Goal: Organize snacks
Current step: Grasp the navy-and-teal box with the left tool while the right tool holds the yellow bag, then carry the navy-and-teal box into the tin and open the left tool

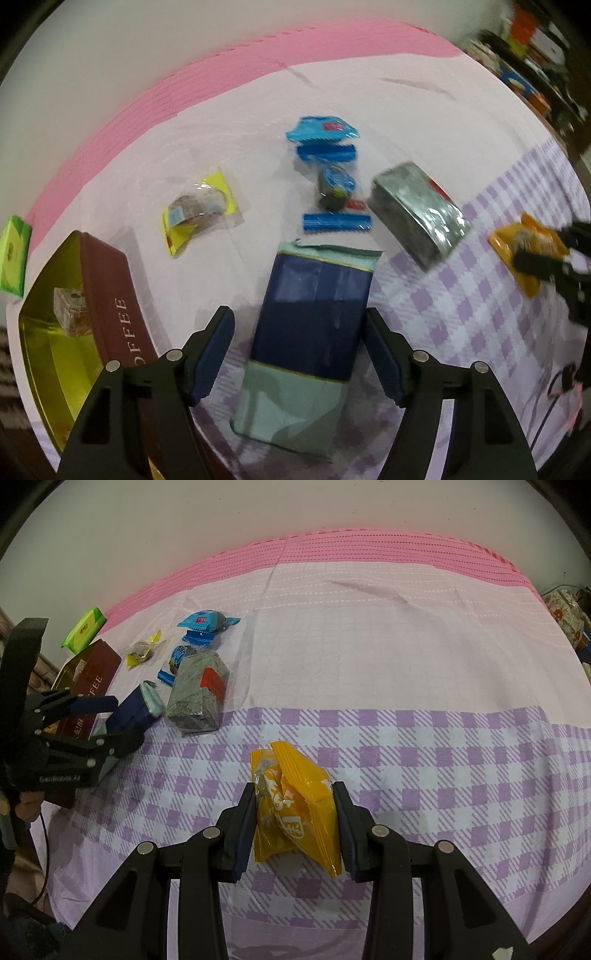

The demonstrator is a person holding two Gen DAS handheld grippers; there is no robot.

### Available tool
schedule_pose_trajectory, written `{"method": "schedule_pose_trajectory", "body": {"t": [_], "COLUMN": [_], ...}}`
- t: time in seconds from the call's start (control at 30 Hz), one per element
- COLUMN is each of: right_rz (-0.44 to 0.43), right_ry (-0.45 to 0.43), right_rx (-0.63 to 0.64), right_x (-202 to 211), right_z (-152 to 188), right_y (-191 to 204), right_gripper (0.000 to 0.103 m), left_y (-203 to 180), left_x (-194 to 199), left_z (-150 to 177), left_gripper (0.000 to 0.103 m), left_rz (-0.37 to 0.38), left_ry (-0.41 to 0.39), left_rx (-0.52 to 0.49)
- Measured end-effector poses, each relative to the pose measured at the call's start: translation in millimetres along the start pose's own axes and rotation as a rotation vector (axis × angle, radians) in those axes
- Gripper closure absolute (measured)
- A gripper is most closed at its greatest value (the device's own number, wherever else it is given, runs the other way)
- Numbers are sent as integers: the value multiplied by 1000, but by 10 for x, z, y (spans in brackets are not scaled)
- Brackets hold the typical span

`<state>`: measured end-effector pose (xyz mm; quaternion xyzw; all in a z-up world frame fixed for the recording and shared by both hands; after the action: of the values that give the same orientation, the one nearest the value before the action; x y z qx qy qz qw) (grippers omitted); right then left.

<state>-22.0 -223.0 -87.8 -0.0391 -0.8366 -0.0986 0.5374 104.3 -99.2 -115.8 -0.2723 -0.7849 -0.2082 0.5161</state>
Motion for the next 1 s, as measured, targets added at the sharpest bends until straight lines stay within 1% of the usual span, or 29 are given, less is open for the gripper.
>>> {"method": "schedule_pose_trajectory", "body": {"t": [0.07,0.13,0.17,0.23,0.33,0.43,0.63,0.73,0.87,1.0], "right_rz": [1,1,2,4,11,18,33,43,50,80], "right_ry": [1,2,2,1,1,2,4,8,8,12], "right_rx": [0,0,1,2,7,9,16,21,7,14], "right_x": [2,0,-1,-3,2,-4,-18,-26,-33,-50], "right_z": [-8,-9,-7,-4,-13,-13,-12,-10,-10,-8], "right_y": [8,15,11,9,30,46,48,60,53,76], "right_gripper": [66,66,66,65,65,65,65,65,65,65], "left_y": [54,105,119,130,114,126,87,44,64,78], "left_x": [-20,-30,-25,3,68,94,187,302,389,567], "left_z": [4,24,32,75,173,247,419,598,652,687], "left_gripper": [32,36,37,44,49,51,52,52,52,52], "left_rz": [16,37,28,23,9,2,-8,2,24,35], "left_ry": [0,-5,-12,-20,-27,-25,-18,-7,-2,-26], "left_rx": [50,104,109,122,142,166,197,218,258,272]}}
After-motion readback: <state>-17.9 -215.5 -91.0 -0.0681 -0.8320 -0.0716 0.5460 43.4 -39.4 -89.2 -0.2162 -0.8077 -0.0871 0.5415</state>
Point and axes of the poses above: each gripper's, at about its wrist camera, not at the fingertips, and x roughly against the way its jaws point, y to its left, z to its underside, the point moved 6 cm from there along -x, roughly the way its jaws point, and after that the axes turned 3 degrees about -y, right-handed, at the moved point
